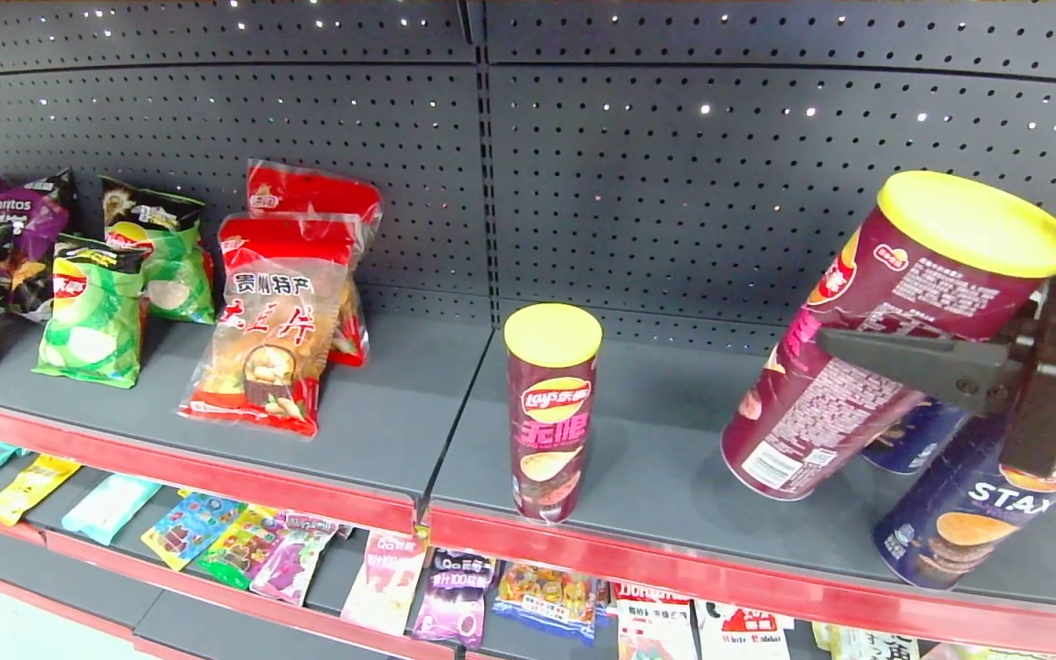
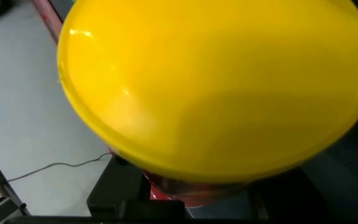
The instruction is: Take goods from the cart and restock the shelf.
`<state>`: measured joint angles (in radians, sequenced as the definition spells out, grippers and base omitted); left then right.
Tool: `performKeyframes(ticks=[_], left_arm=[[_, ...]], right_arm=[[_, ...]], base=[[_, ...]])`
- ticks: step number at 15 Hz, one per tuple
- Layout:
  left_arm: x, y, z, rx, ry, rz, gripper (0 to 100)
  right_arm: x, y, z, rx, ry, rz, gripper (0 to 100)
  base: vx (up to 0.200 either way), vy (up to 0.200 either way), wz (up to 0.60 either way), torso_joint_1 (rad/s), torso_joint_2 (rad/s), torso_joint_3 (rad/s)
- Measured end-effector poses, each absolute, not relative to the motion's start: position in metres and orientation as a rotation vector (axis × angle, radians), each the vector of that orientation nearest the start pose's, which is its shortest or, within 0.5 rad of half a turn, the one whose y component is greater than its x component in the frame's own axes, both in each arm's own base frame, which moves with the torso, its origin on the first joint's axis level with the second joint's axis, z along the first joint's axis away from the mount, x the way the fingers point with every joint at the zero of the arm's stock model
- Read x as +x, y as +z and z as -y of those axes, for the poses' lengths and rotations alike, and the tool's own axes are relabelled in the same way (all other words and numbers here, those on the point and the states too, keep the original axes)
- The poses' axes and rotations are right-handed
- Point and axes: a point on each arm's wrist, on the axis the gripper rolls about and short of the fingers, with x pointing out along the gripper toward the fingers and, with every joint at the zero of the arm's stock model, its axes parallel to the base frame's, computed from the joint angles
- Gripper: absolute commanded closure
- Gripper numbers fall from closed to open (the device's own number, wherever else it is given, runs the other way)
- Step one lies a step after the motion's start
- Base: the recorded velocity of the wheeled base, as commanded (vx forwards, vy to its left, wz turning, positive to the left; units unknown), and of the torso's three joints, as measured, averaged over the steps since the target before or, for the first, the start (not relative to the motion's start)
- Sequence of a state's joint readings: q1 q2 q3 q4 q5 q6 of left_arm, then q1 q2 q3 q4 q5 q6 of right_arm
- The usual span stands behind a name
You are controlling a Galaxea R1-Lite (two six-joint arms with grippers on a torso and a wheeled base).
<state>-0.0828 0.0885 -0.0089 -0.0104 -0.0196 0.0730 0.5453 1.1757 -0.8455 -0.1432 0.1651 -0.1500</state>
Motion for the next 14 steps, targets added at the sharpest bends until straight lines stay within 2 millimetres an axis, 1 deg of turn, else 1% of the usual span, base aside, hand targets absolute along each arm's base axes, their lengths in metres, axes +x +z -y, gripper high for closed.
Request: performKeyframes(ticks=[3, 6, 7, 12, 14], left_arm=[[-0.0156, 0.0779, -0.0009, 0.048, -0.067, -0.088, 0], [-0.0159, 0.0777, 0.0008, 0.043, 0.023, -0.087, 0], [-0.0163, 0.0775, 0.0011, 0.042, 0.026, -0.081, 0], [-0.0190, 0.0765, 0.0017, 0.037, -0.077, -0.050, 0], [-0.0210, 0.0760, 0.0006, 0.041, -0.034, -0.023, 0]], right_arm=[[0.1493, 0.2696, -0.0949, -0.181, 0.722, -0.148, 100], [0.1496, 0.2689, -0.0951, -0.181, 0.722, -0.150, 100], [0.1496, 0.2689, -0.0951, -0.181, 0.723, -0.150, 100], [0.1486, 0.2698, -0.0933, -0.178, 0.716, -0.145, 100], [0.1483, 0.2685, -0.0934, -0.179, 0.718, -0.149, 100]], base=[[0.000, 0.000, 0.00, 0.000, 0.00, 0.000], [0.000, 0.000, 0.00, 0.000, 0.00, 0.000], [0.000, 0.000, 0.00, 0.000, 0.00, 0.000], [0.000, 0.000, 0.00, 0.000, 0.00, 0.000], [0.000, 0.000, 0.00, 0.000, 0.00, 0.000]])
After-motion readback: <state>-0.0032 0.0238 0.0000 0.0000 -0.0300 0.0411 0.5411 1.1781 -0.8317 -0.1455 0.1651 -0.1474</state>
